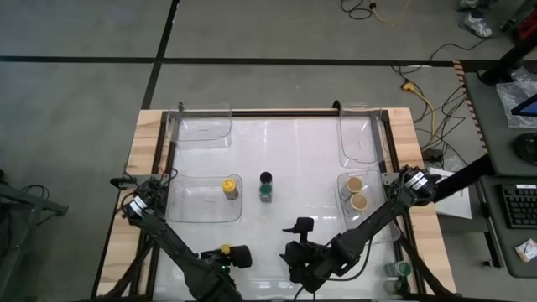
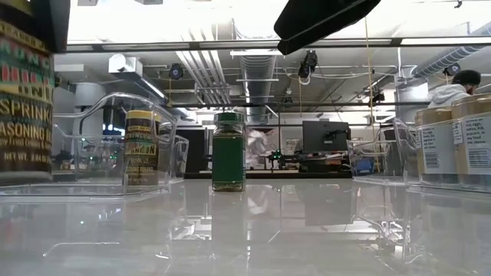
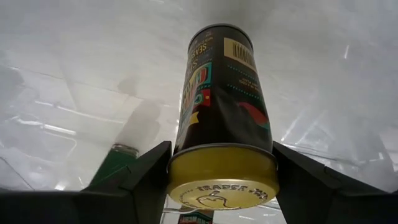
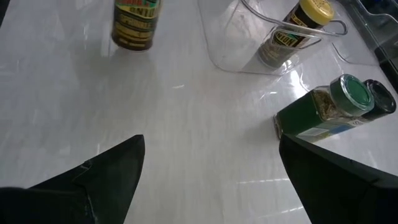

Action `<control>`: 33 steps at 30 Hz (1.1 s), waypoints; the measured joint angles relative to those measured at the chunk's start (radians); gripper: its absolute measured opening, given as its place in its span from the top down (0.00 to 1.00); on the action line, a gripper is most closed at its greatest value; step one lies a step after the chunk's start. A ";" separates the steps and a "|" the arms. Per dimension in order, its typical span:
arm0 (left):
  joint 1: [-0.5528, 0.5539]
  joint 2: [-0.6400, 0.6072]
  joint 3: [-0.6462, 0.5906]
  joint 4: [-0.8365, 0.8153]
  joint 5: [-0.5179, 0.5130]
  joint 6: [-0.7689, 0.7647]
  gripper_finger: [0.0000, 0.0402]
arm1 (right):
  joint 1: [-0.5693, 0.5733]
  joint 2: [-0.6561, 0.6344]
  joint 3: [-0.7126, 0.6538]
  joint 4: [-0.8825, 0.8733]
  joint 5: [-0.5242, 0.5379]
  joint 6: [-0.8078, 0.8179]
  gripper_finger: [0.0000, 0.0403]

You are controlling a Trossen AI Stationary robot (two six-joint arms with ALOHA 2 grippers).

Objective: Sort spices by type
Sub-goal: Put the yellow spice bottle into the bottom left transparent bin

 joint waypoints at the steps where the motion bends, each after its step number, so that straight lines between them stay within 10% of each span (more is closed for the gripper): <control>1: 0.000 0.000 -0.008 0.000 0.000 0.000 0.43 | 0.000 0.000 0.000 0.000 0.000 0.000 0.10; 33: 0.003 0.000 -0.045 0.032 -0.037 -0.150 0.33 | 0.000 0.000 -0.005 0.000 0.000 -0.002 0.10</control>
